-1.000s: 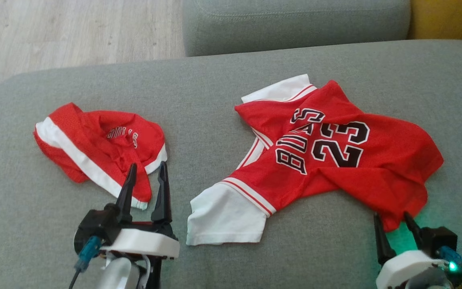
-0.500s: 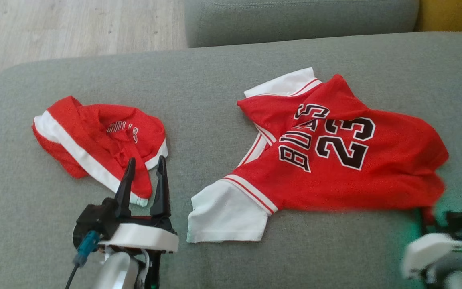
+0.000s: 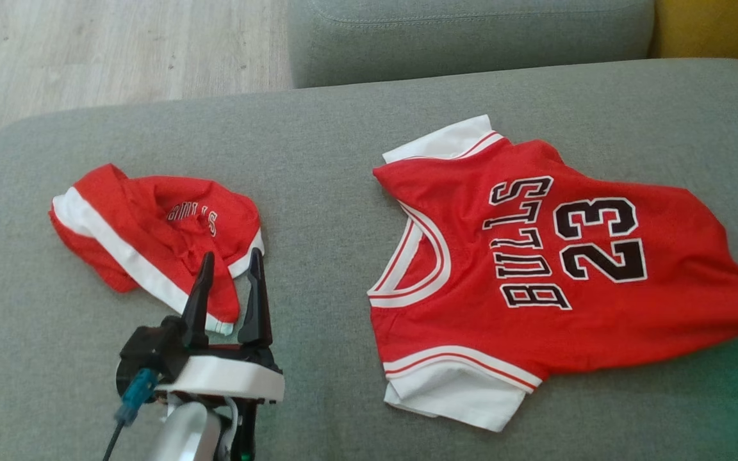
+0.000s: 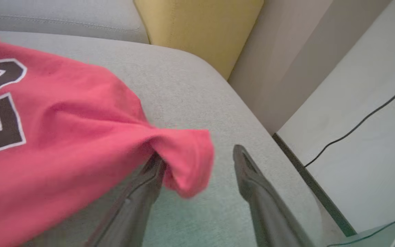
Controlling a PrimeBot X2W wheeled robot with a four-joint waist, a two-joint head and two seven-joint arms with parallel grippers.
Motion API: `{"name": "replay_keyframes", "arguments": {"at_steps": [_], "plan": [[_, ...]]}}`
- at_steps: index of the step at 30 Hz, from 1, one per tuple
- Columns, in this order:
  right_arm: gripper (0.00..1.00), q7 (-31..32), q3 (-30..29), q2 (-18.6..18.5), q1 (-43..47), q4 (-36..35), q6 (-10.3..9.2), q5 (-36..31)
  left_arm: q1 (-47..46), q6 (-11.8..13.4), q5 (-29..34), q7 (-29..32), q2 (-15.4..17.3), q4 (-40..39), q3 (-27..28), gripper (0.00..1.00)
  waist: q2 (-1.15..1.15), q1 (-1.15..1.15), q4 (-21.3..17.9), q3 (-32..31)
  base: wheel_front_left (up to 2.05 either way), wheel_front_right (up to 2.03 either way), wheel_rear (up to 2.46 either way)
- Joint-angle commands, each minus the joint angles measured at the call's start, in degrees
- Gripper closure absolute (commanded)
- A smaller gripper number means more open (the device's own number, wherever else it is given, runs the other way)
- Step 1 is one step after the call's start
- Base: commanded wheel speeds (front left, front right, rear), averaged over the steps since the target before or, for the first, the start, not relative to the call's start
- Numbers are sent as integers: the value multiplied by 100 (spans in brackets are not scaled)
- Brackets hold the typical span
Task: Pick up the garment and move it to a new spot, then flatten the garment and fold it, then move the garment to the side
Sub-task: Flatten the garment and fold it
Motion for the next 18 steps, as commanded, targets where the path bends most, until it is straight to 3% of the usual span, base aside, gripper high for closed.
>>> {"name": "replay_keyframes", "arguments": {"at_steps": [1, 8, 14, 18], "plan": [[0, -43, -44, -71, -189, -293, -4, -80, -192, 23, -40, -55, 8, -199, 161, 0, 0, 0, 15, -3, 0, 0, 0], [0, -629, -123, -71, -509, -677, -4, -20, -200, 10, -18, -55, 8, -180, 182, 0, 0, 0, 89, -7, 0, 0, 0], [0, -1181, 1113, -71, -477, -632, -4, 1079, -221, -13, -15, -55, 8, -186, 143, 0, 0, 0, 176, 37, 0, 0, 0], [0, -1288, 1622, -71, -463, -545, -4, 1559, -287, -4, -21, -55, 8, -202, 62, 0, 0, 0, 343, 136, 0, 0, 0]]}}
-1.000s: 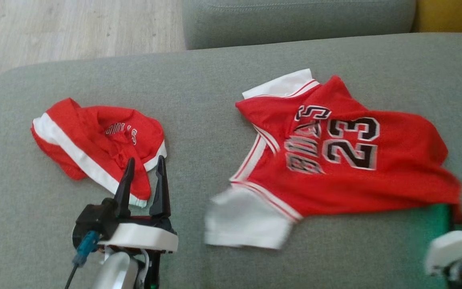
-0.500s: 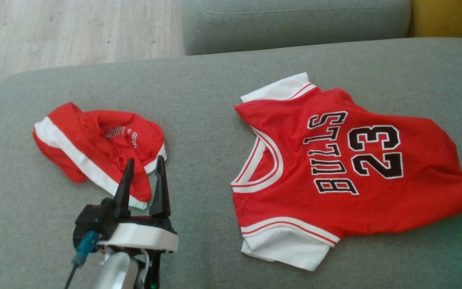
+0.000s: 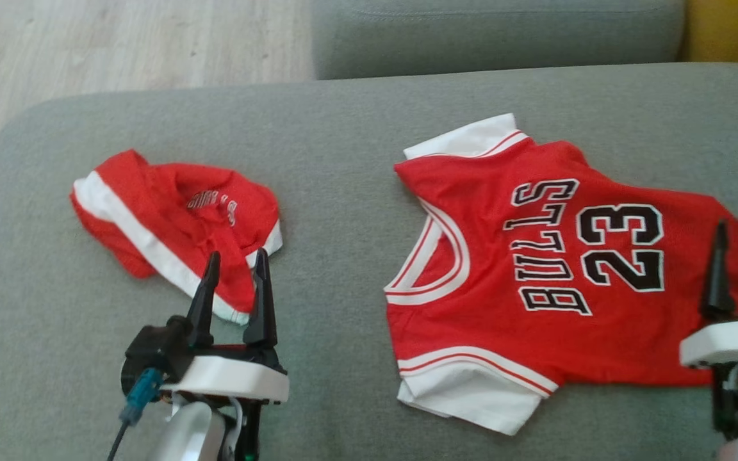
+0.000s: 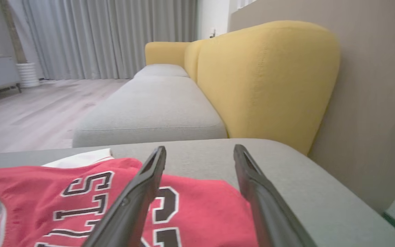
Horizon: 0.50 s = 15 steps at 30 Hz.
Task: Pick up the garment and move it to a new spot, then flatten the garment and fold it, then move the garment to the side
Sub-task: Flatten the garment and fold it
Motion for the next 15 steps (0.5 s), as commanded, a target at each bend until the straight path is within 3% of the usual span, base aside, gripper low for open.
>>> {"name": "replay_keyframes", "arguments": {"at_steps": [1, 10, 15], "plan": [[0, -61, 204, -72, -128, -158, -4, 77, -279, 1, -21, -55, 9, -201, 133, 0, 0, 0, 79, 62, 0, 0, 0], [0, 617, 976, -75, -1358, 199, -4, 73, -579, 14, -158, -55, 9, -266, -111, 0, 0, 0, 662, 674, 0, 0, 0], [0, 1456, 1211, -592, -2466, 999, -4, 254, -785, 48, -317, -55, 9, -316, -338, 0, 0, 0, 1046, 1072, 0, 0, 0]]}}
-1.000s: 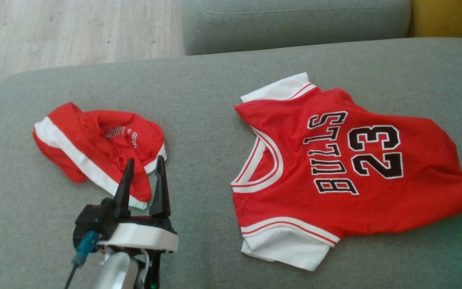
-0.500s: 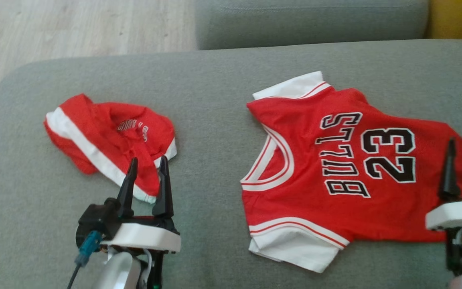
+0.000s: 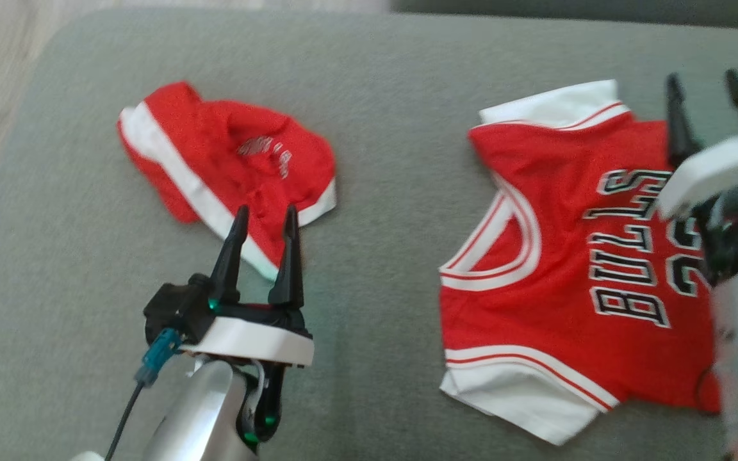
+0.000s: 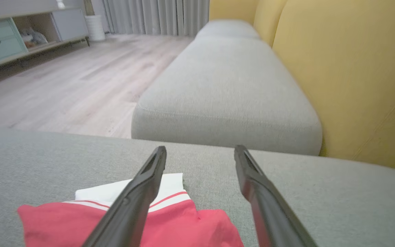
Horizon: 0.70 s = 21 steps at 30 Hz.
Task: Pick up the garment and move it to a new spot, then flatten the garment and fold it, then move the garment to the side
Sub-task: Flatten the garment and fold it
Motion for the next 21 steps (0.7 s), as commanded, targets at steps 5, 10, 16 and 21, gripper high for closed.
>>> {"name": "replay_keyframes", "arguments": {"at_steps": [5, 10, 16, 21], "plan": [[0, 854, 319, -489, -812, 811, -4, 511, -317, 75, -141, -54, 18, -210, -5, 0, 0, -1, 537, 507, 0, 0, 0], [0, 1475, 627, -892, -1278, 1664, -4, 915, -379, 85, -200, -54, 18, -206, -107, 0, 0, -1, 685, 628, 0, 0, 0], [0, 1953, 1270, -1150, -1512, 2284, -4, 1436, -471, 113, -240, -54, 18, -219, -191, 0, 0, -1, 765, 714, 0, 0, 0], [100, 2350, 1879, -1306, -1604, 2361, -4, 2170, -484, 133, -249, -54, 18, -253, -205, 0, 0, -1, 765, 767, 0, 0, 0]]}}
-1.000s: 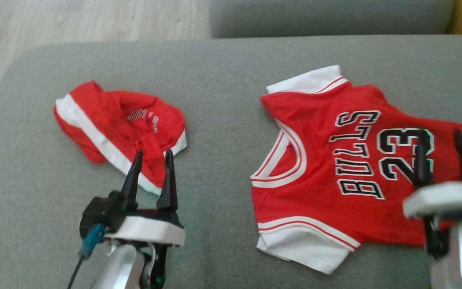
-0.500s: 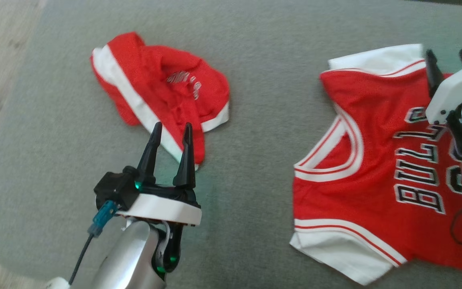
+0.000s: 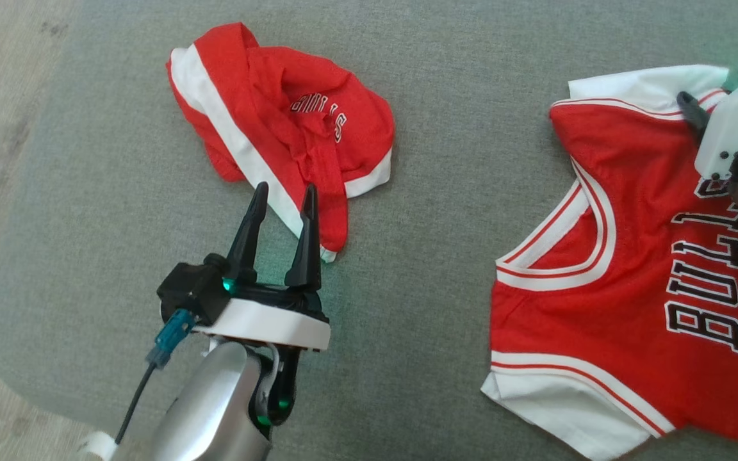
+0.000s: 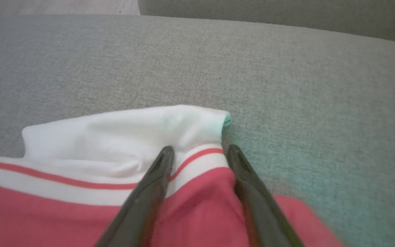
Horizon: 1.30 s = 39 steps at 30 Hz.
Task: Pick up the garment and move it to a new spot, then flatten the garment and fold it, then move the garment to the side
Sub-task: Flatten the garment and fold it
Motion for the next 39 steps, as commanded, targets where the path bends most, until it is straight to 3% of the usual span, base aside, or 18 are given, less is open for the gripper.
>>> {"name": "replay_keyframes", "arguments": {"at_steps": [1, 6, 12, 20, 24, 26, 33, 39], "plan": [[100, 37, 316, -48, 56, -136, -4, 227, -138, 34, -7, -54, 34, -193, 155, 0, 0, 0, -7, 18, 0, 0, 0], [100, -581, 534, -275, -223, -380, -4, 612, -155, 32, -15, -54, 34, -200, 180, 0, 0, 0, 8, 59, 0, 0, 0], [100, -1325, 668, -516, -717, -438, -4, 631, -181, 40, -85, -54, 34, -242, 123, 0, 0, 0, 103, 95, 0, 0, 0], [100, -2474, 758, -730, -1616, -98, -4, -51, -193, 71, -217, -54, 34, -271, 56, 0, 0, 0, 369, 103, 0, 0, 0], [100, -2898, 652, -691, -2033, 403, -4, -631, -183, 86, -259, -54, 34, -282, 65, 0, 0, 0, 471, 102, 0, 0, 0], [0, -2930, 635, -672, -2104, 676, -4, -920, -182, 92, -271, -54, 34, -284, 64, 0, 0, 0, 488, 105, 0, 0, 0], [0, -3502, 277, -430, -2080, 1250, -4, -1256, -187, 133, -261, -54, 34, -311, 120, 0, 0, 0, 346, -13, 0, 0, 0], [0, -4210, 72, -55, -1610, 1170, -4, -1268, -155, 108, -94, -54, 34, -306, 279, 0, 0, 0, -71, -359, 0, 0, 0]]}}
